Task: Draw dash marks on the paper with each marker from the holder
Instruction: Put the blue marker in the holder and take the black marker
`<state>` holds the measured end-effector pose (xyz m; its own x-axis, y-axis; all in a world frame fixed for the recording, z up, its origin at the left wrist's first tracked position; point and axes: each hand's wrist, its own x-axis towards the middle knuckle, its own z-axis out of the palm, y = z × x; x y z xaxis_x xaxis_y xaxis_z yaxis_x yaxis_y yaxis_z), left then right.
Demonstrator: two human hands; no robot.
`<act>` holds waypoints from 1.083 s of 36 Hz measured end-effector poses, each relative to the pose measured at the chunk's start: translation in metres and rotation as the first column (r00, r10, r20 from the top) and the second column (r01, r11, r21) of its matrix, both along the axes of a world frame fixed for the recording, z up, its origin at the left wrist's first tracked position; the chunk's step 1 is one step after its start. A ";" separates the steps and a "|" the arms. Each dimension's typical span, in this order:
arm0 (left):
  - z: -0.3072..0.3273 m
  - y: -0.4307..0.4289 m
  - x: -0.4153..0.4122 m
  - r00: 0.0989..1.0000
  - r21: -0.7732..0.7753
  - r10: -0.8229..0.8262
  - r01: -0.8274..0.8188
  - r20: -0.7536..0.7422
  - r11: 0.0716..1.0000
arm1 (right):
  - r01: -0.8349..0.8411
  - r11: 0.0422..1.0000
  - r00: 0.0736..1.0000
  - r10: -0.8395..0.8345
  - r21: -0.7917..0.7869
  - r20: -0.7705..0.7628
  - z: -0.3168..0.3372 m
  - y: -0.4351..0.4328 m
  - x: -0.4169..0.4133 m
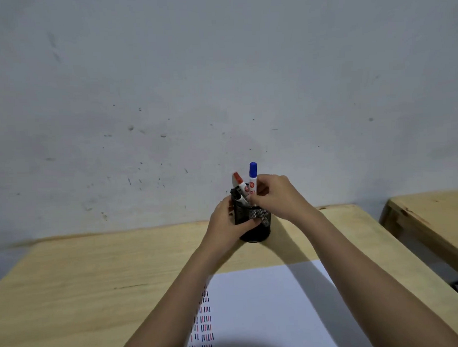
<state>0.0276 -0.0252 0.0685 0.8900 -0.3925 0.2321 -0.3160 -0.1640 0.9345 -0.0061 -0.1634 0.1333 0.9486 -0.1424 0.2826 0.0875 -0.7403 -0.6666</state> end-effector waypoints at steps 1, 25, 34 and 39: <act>-0.001 0.000 0.002 1.000 -0.002 -0.001 0.001 0.000 1.000 | -0.015 1.000 0.999 0.014 -0.011 -0.029 0.001 0.000 0.001; -0.005 0.002 0.009 0.999 -0.030 -0.019 0.018 -0.050 0.999 | -0.129 0.991 0.990 0.126 0.034 0.065 0.000 0.017 0.007; -0.004 0.001 0.009 1.000 -0.004 -0.008 0.008 -0.017 1.000 | -0.092 0.993 0.982 0.078 0.076 0.170 0.000 0.018 0.004; -0.004 0.001 0.006 1.000 0.002 0.004 -0.004 0.008 1.000 | -0.071 0.978 0.973 0.024 0.195 0.232 0.005 0.017 0.002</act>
<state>0.0336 -0.0240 0.0650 0.8897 -0.3893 0.2385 -0.3230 -0.1674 0.9315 -0.0037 -0.1468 0.1387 0.8699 -0.1745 0.4613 0.2852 -0.5850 -0.7592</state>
